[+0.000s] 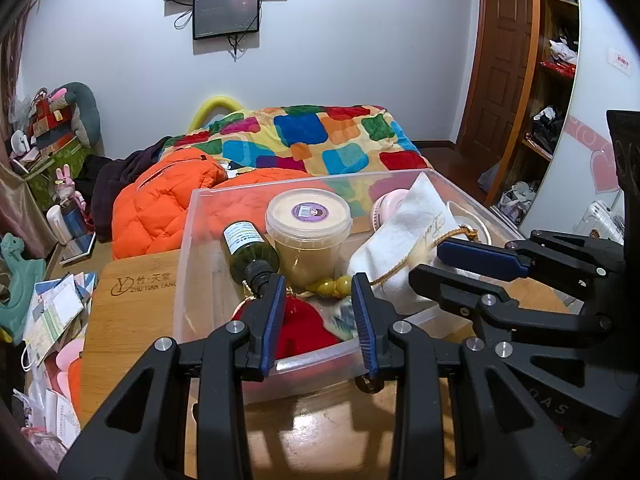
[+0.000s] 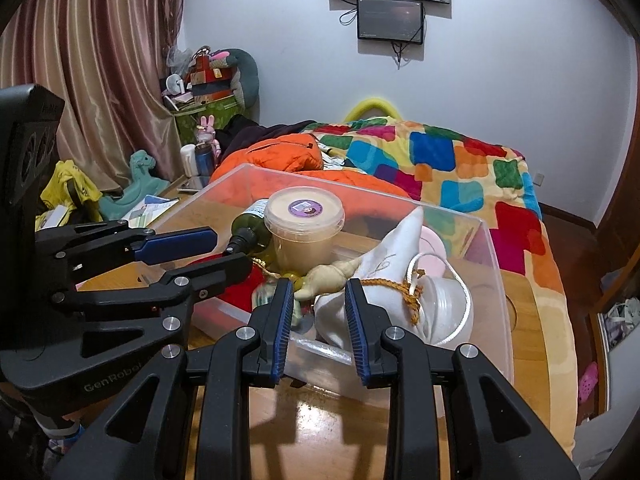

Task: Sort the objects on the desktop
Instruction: 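Lower the seashell and tile into the box and open both grippers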

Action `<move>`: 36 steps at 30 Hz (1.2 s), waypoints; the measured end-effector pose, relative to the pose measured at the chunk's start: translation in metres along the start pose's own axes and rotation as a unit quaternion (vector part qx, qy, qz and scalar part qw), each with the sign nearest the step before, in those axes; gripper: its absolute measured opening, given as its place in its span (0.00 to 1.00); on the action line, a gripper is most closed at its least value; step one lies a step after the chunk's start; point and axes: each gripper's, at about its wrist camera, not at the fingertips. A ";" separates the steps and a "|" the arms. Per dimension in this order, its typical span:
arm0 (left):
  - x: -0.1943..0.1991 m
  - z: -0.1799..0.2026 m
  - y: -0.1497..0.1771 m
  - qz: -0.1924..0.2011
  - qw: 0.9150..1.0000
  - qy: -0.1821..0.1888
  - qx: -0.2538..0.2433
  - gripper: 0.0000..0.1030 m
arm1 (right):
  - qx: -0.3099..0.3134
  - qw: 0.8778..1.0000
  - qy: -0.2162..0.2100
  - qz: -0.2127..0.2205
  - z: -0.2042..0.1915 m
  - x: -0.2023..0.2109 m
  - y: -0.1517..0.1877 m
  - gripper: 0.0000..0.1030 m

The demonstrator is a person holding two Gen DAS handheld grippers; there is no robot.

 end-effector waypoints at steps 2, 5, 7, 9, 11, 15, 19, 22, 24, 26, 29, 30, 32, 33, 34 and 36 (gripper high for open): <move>-0.001 0.000 0.000 0.000 1.000 0.001 0.000 0.32 | 0.000 1.000 -0.001 -0.001 0.000 0.000 0.000 0.24; -0.001 -0.001 -0.001 0.001 1.000 0.000 0.002 0.34 | -0.001 1.000 -0.001 -0.001 0.001 0.000 -0.001 0.26; -0.001 -0.003 0.000 0.003 1.000 -0.003 0.005 0.38 | -0.004 1.000 0.002 0.000 0.002 0.000 0.000 0.29; 0.000 -0.005 -0.001 0.003 1.000 -0.003 0.008 0.42 | -0.007 1.000 0.001 0.003 0.003 0.001 0.001 0.32; 0.000 -0.006 -0.001 0.004 1.000 -0.005 0.010 0.44 | -0.009 1.000 0.001 0.005 0.004 0.002 0.001 0.36; 0.002 -0.008 -0.001 0.006 1.000 -0.008 0.012 0.51 | -0.005 1.000 0.006 0.009 0.003 0.008 0.002 0.46; 0.007 -0.009 0.002 0.010 1.000 -0.011 0.009 0.55 | 0.001 1.000 0.019 0.023 0.002 0.021 0.004 0.55; 0.011 -0.007 0.003 0.015 1.000 -0.014 0.005 0.59 | 0.001 0.999 0.033 0.033 0.005 0.032 0.005 0.60; 0.015 -0.006 0.003 0.020 1.000 -0.014 0.004 0.63 | -0.001 0.998 0.041 0.037 0.007 0.037 0.006 0.66; 0.020 -0.004 0.003 0.027 0.999 -0.018 0.003 0.67 | -0.008 0.998 0.049 0.041 0.011 0.043 0.009 0.69; 0.026 -0.003 0.004 0.035 0.999 -0.022 0.003 0.72 | -0.016 0.997 0.059 0.043 0.015 0.050 0.012 0.73; 0.028 -0.003 0.005 0.037 0.999 -0.023 0.002 0.74 | -0.018 0.997 0.062 0.043 0.016 0.051 0.013 0.75; 0.033 -0.002 0.007 0.045 0.999 -0.028 0.002 0.82 | -0.017 0.997 0.066 0.040 0.017 0.054 0.015 0.76; 0.036 -0.001 0.008 0.049 0.998 -0.029 0.002 0.89 | -0.016 0.997 0.068 0.038 0.017 0.055 0.016 0.77; 0.039 0.000 0.008 0.055 0.998 -0.030 0.002 0.91 | -0.015 0.997 0.072 0.037 0.016 0.056 0.017 0.78; 0.046 0.002 0.010 0.068 0.997 -0.030 0.000 0.94 | -0.013 0.996 0.077 0.036 0.015 0.059 0.019 0.83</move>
Point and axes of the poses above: each gripper's, at about its wrist camera, not at the fingertips, and x roughly against the way its jaws point, z to its right, y to its underside, and after that the axes turned 13 degrees about x, right-handed
